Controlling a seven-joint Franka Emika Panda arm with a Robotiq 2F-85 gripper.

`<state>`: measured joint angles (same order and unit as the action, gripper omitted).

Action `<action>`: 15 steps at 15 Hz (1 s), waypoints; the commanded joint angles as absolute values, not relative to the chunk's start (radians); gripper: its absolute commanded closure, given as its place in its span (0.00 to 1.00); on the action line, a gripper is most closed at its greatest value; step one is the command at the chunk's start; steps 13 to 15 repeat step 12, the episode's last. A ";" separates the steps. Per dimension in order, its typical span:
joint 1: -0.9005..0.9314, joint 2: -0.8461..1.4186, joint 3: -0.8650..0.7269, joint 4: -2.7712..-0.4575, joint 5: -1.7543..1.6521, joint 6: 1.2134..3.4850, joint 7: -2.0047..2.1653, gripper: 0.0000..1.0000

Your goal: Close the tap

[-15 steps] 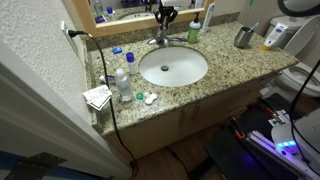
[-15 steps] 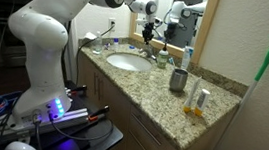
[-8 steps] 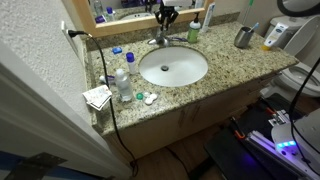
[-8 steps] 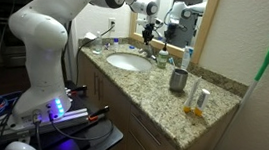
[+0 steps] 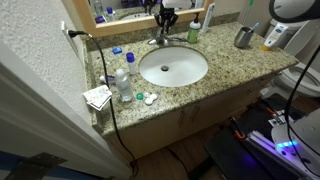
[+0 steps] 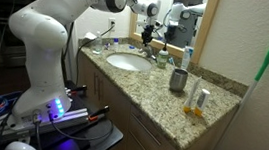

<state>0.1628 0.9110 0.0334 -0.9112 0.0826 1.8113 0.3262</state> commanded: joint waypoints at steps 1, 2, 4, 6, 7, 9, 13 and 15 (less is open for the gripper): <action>0.165 0.913 0.044 -0.889 0.093 1.666 0.337 0.93; 0.165 0.916 0.045 -0.881 0.094 1.655 0.339 0.93; 0.163 0.900 0.049 -0.876 0.098 1.643 0.336 0.45; 0.169 0.862 0.051 -0.879 0.095 1.561 0.338 0.33; 0.173 0.843 0.051 -0.877 0.091 1.536 0.340 0.25; 0.186 0.796 0.044 -0.876 0.077 1.480 0.349 0.12; 0.186 0.805 0.046 -0.854 0.084 1.482 0.345 0.15; 0.186 0.805 0.046 -0.854 0.084 1.482 0.345 0.15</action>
